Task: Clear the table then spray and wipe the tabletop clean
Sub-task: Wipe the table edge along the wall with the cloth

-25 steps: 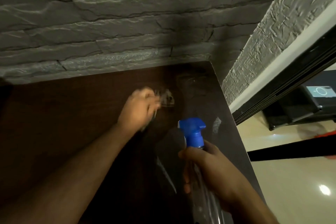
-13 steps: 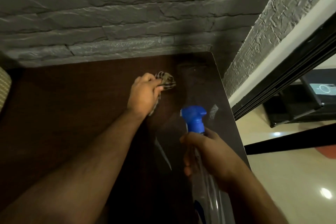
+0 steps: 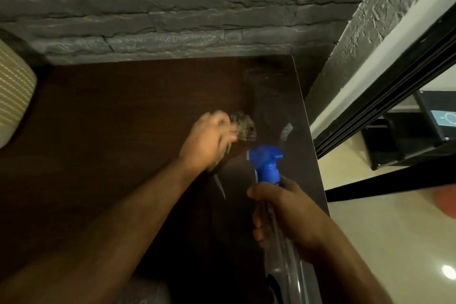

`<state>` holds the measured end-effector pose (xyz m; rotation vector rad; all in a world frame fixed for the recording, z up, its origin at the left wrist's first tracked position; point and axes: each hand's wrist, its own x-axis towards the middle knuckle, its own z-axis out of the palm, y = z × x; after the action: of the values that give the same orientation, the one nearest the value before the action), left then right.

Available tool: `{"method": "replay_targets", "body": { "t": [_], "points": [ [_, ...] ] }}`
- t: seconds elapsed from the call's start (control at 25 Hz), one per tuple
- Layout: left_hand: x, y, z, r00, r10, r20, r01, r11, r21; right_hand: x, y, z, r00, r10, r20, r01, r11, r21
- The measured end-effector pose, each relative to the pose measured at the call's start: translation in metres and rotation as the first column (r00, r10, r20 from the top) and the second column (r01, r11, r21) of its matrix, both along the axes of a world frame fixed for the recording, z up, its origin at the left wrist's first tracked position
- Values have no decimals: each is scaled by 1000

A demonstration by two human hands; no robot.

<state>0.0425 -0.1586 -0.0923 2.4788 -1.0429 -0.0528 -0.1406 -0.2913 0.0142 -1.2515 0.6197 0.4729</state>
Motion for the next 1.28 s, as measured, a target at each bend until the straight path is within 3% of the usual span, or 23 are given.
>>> {"method": "replay_targets", "body": {
  "t": [0.08, 0.28, 0.48, 0.72, 0.84, 0.92, 0.96, 1.08, 1.12, 1.16, 1.28],
  "points": [
    [-18, 35, -1, 994, -108, 33, 109, 994, -28, -11, 2, 2, 1000, 16, -8, -15, 999, 42],
    [32, 26, 4, 975, 213, 71, -213, 977, -2, -33, 14, -7, 998, 61, -25, -60, 996, 62],
    [23, 19, -6, 962, 262, 75, -257, 964, -66, -43, 37, -16, 995, 74, -71, -70, 996, 62],
    [-49, 23, 5, 993, 112, 45, -108, 991, -80, -53, 57, 2, 996, -24, -89, 23, 1000, -17],
    [-111, 55, 1, 984, -177, 9, 177, 981, -83, -50, 54, 14, 992, -115, -56, 113, 993, -26],
    [-105, 79, -4, 961, -274, 43, 277, 958, -80, -49, 52, 19, 989, -140, -43, 139, 990, -14],
    [-84, 77, -2, 966, -250, 69, 254, 966, -54, -51, 51, 21, 989, -139, -55, 138, 990, -12],
    [-14, 31, 15, 991, 123, 44, -125, 992, 30, -59, 55, 25, 991, -113, -68, 111, 993, -39],
    [-16, 14, 18, 990, 143, 9, -143, 988, 59, -62, 55, 24, 991, -121, -60, 118, 992, -46],
    [-33, 4, 15, 995, 102, -18, -101, 993, 53, -65, 54, 23, 990, -132, -51, 130, 991, -46],
    [-113, 47, -6, 954, -300, 11, 300, 954, 21, -75, 50, 18, 991, -127, -40, 127, 992, -12]
  ]
}}
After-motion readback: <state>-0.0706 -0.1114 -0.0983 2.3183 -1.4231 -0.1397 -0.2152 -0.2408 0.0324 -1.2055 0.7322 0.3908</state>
